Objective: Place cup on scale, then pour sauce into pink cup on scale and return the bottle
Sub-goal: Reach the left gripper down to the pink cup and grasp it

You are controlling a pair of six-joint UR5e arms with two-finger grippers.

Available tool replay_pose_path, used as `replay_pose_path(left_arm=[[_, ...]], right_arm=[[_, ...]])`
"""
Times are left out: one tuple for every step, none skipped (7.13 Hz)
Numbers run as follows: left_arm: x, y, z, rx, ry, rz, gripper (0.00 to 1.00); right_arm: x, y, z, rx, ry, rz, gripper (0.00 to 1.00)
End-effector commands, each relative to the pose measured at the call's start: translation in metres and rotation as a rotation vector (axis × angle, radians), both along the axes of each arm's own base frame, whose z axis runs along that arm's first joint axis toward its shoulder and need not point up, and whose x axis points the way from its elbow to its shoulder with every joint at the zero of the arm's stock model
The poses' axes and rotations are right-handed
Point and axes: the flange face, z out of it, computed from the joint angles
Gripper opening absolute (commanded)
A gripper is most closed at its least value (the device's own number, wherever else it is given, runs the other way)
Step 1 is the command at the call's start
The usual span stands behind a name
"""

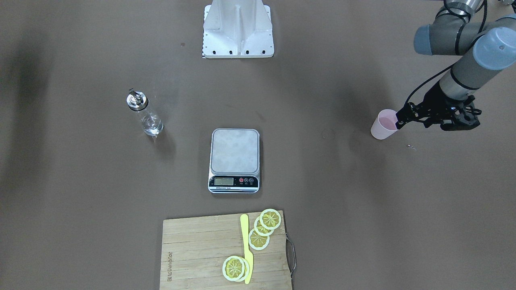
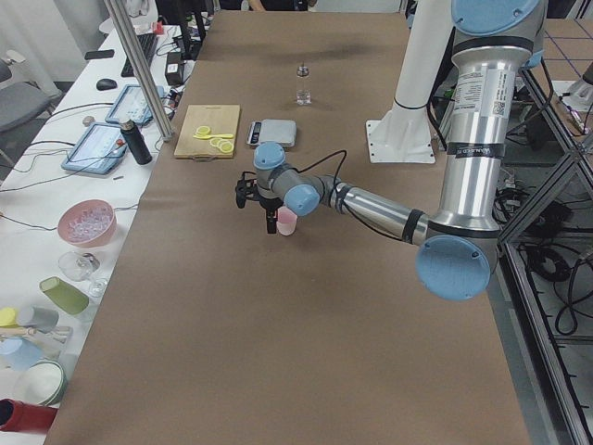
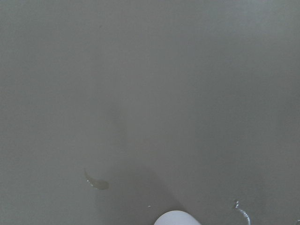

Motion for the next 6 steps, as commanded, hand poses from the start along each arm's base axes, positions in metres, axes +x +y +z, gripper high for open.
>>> replay_pose_path(left_arm=[[0.021,0.014,0.0,-0.005,0.002,0.037,0.97],[0.029,0.019,0.001,-0.019,0.001,0.044,0.88],[0.033,0.021,0.002,-0.02,-0.002,0.051,0.8],[0.031,0.023,0.009,-0.03,-0.01,0.051,0.64],[0.03,0.024,0.012,-0.034,-0.016,0.051,0.26],[0.03,0.025,0.011,-0.032,-0.014,0.051,0.0]], right_arm=[[0.0,-0.001,0.0,0.001,0.005,-0.001,1.0],[0.0,-0.002,-0.001,0.004,0.005,0.001,1.0],[0.0,-0.003,-0.002,0.006,0.004,-0.001,1.0],[0.0,-0.004,-0.003,0.007,0.004,0.001,1.0],[0.0,-0.004,-0.003,0.006,0.006,0.0,1.0],[0.0,-0.004,-0.003,0.006,0.006,0.0,1.0]])
